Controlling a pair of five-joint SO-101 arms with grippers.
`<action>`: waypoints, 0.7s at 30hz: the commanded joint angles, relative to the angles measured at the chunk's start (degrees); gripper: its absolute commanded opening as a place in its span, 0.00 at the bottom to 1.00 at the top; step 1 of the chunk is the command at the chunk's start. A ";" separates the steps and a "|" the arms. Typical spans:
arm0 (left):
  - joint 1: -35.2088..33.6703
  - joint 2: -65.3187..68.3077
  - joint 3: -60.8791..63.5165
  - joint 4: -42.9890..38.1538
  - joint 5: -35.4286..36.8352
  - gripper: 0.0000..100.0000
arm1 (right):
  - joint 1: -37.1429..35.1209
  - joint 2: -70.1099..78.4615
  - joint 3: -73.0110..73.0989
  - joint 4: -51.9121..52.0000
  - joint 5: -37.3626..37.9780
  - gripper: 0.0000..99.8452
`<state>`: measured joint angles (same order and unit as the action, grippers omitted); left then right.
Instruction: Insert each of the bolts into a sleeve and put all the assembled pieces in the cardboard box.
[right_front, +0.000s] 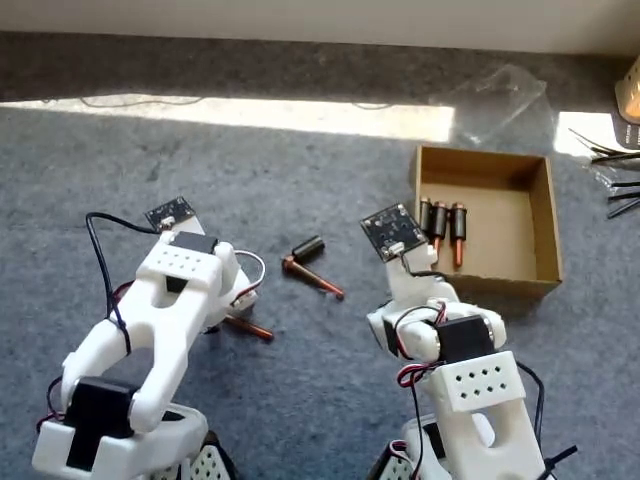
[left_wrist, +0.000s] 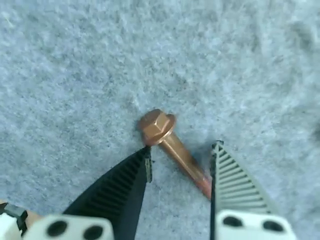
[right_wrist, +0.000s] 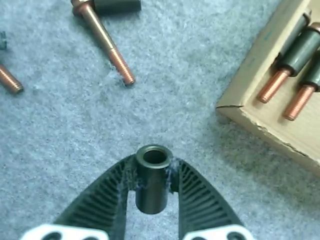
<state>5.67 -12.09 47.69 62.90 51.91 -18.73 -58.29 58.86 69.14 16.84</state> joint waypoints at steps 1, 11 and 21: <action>-0.75 1.63 -2.33 -2.64 0.53 0.18 | 0.66 -1.10 -0.57 -1.54 -0.35 0.00; -0.75 4.09 -2.42 -6.24 3.34 0.18 | 0.66 -1.10 -0.48 -1.54 -0.26 0.00; -3.74 4.09 -2.86 -8.26 3.25 0.17 | 0.66 -1.19 1.36 -2.86 -0.26 0.00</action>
<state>5.14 -8.22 47.52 56.92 54.64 -18.55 -58.46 60.88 67.65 16.84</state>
